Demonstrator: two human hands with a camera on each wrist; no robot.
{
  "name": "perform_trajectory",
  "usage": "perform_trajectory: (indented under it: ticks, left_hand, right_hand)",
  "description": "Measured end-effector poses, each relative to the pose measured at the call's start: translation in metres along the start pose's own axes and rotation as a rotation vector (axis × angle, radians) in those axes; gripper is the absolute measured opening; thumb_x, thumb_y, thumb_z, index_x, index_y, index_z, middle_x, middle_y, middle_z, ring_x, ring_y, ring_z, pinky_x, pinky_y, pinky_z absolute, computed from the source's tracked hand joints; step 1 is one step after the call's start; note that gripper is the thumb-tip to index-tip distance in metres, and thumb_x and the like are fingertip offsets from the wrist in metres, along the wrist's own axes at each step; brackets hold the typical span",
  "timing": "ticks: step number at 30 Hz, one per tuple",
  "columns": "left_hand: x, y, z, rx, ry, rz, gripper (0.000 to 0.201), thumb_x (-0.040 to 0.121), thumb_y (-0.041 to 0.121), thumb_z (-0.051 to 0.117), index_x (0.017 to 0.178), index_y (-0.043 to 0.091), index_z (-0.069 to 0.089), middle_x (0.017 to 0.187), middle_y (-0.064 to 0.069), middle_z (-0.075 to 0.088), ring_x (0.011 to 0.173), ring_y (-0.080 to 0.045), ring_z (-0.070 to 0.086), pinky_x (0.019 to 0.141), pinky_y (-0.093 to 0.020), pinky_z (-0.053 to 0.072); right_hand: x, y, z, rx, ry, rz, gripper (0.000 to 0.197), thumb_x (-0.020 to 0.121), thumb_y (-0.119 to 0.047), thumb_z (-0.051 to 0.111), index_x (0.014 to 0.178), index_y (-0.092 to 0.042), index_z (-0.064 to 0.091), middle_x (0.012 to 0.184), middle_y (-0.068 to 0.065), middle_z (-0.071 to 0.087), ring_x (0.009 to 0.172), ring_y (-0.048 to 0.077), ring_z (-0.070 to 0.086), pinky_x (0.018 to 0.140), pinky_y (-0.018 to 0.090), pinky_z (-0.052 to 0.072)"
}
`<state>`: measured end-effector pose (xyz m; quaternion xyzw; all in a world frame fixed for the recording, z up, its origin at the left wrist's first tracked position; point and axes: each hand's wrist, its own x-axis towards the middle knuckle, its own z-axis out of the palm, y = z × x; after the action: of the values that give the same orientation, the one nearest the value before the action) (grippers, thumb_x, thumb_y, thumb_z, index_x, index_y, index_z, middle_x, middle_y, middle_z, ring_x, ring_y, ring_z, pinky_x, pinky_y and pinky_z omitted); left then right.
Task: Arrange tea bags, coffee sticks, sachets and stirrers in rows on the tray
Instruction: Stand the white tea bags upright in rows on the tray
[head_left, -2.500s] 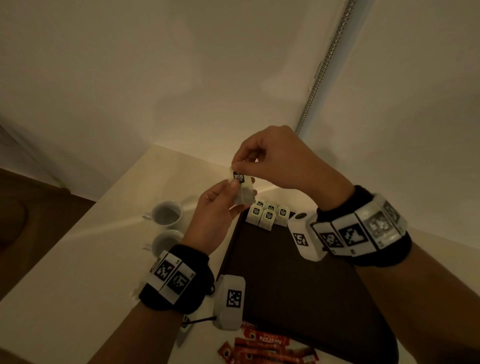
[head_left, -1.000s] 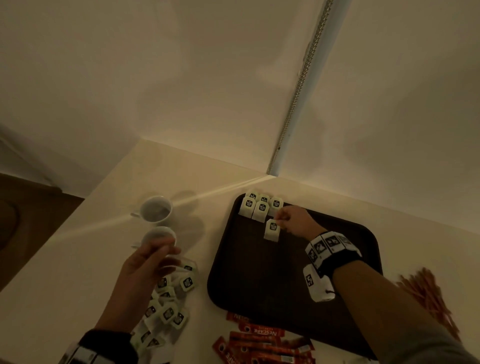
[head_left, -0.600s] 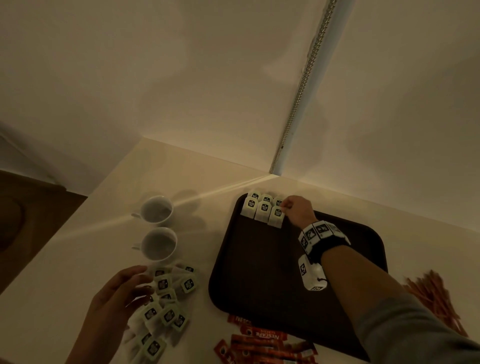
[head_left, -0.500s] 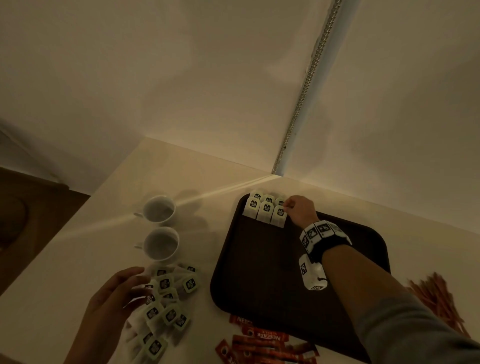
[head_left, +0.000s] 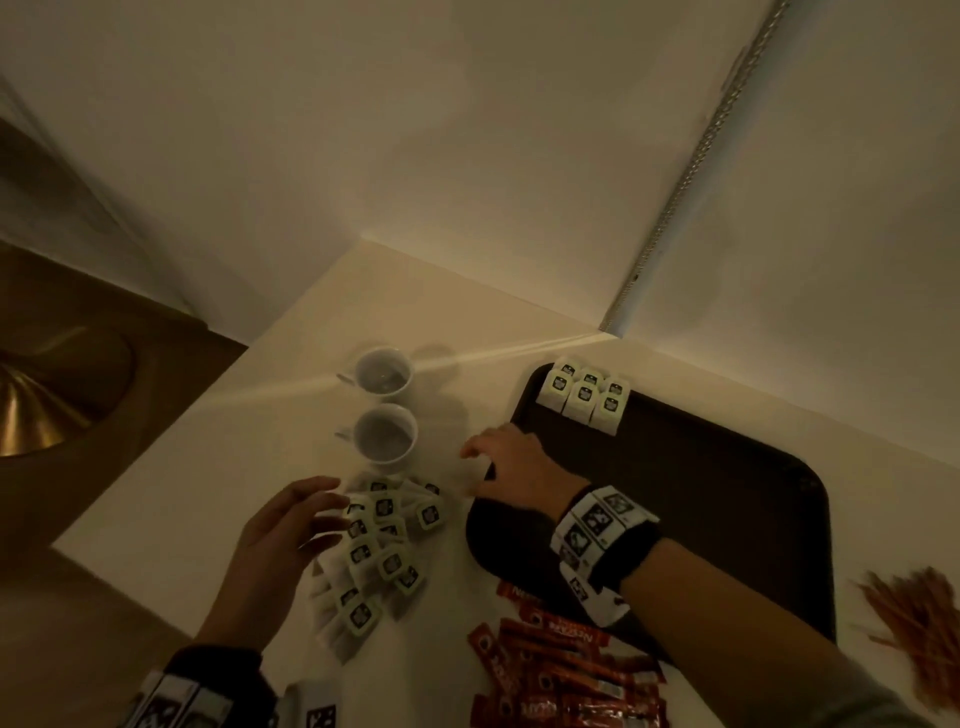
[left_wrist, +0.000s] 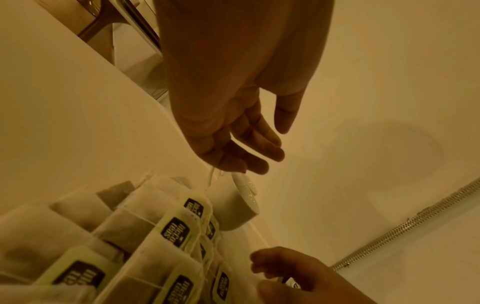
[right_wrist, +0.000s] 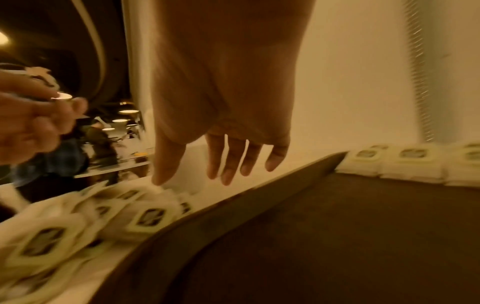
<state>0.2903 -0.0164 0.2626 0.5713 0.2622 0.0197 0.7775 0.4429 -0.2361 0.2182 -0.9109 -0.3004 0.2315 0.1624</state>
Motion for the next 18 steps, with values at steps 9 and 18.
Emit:
perform_trajectory:
  ticks: [9, 18]
  left_hand:
    - [-0.015, -0.003, -0.018, -0.028, 0.016, 0.002, 0.017, 0.092, 0.009, 0.048, 0.097, 0.007, 0.064, 0.084, -0.007, 0.067, 0.071, -0.02, 0.062, 0.062, -0.022, 0.052]
    - [-0.02, -0.005, -0.024, -0.036, 0.006, 0.029, 0.02, 0.096, 0.006, 0.044, 0.096, 0.007, 0.064, 0.081, -0.005, 0.068, 0.071, -0.02, 0.062, 0.064, -0.024, 0.052]
  right_hand:
    - [0.018, -0.048, 0.053, -0.101, -0.003, 0.059, 0.056, 0.075, -0.042, 0.069, 0.121, -0.021, 0.044, 0.124, 0.004, 0.046, 0.118, 0.028, 0.038, 0.095, 0.046, 0.032]
    - [0.015, -0.054, 0.053, -0.087, -0.024, 0.059, 0.039, 0.084, -0.039, 0.062, 0.117, -0.019, 0.054, 0.121, 0.005, 0.05, 0.117, 0.027, 0.04, 0.098, 0.045, 0.033]
